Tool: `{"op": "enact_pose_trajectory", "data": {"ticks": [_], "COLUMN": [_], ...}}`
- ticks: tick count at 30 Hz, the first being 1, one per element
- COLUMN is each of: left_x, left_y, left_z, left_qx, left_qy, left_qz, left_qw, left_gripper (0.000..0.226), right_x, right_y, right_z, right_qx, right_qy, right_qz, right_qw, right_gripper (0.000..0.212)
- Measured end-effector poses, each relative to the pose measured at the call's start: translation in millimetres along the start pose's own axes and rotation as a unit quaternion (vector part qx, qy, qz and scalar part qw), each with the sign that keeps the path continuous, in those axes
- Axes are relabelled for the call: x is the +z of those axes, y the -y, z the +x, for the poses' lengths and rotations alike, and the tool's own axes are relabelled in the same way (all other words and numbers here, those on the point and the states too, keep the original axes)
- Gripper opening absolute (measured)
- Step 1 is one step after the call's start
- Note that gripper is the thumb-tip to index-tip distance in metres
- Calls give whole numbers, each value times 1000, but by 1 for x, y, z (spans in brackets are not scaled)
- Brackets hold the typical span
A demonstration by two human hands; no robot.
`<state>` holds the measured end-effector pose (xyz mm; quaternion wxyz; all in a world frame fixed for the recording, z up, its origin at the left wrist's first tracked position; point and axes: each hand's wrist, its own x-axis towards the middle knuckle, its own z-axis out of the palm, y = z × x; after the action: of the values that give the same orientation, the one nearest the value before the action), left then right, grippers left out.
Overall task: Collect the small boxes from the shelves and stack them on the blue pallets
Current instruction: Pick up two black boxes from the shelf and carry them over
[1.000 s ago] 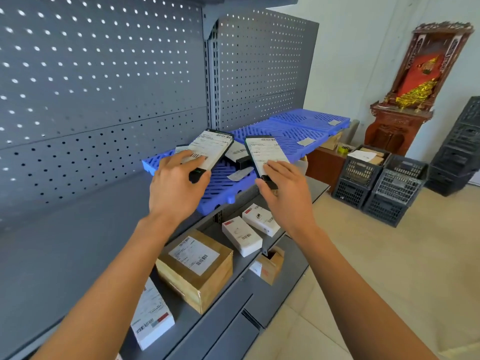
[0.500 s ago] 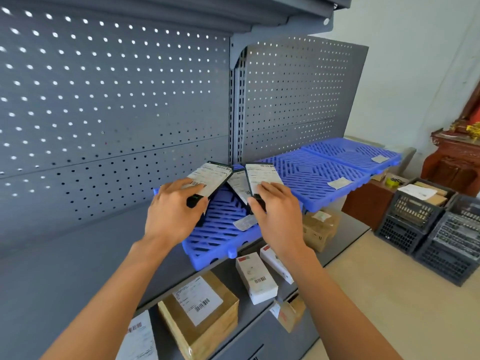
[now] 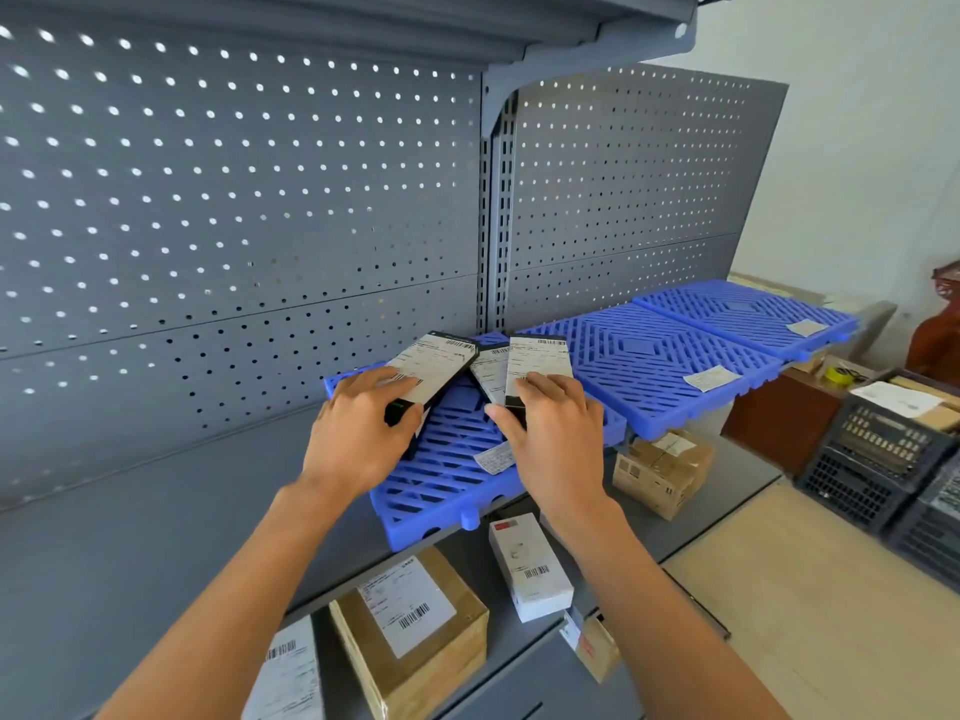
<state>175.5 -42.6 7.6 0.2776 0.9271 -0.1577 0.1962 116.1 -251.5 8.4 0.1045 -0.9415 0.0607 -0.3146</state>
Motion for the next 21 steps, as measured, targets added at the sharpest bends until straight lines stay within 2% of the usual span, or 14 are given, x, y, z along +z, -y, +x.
{"op": "enact_pose_trajectory", "data": {"ticks": [11,21], "left_x": [4,-9], "left_y": [3,-16], "left_z": [0,-14], "left_qx": [29,18], "left_qy": [10,-41], "left_qz": [35,81], "left_qw": [999,996], "left_gripper": [44,42], "right_x": [8,-8], "right_y": [-4,-11], "right_z": [-1,-6], "right_qx": [-29,-61], "right_qy": [19,17], "right_qz": [18,80], "right_qw": [999,995], "right_gripper": [44,44]}}
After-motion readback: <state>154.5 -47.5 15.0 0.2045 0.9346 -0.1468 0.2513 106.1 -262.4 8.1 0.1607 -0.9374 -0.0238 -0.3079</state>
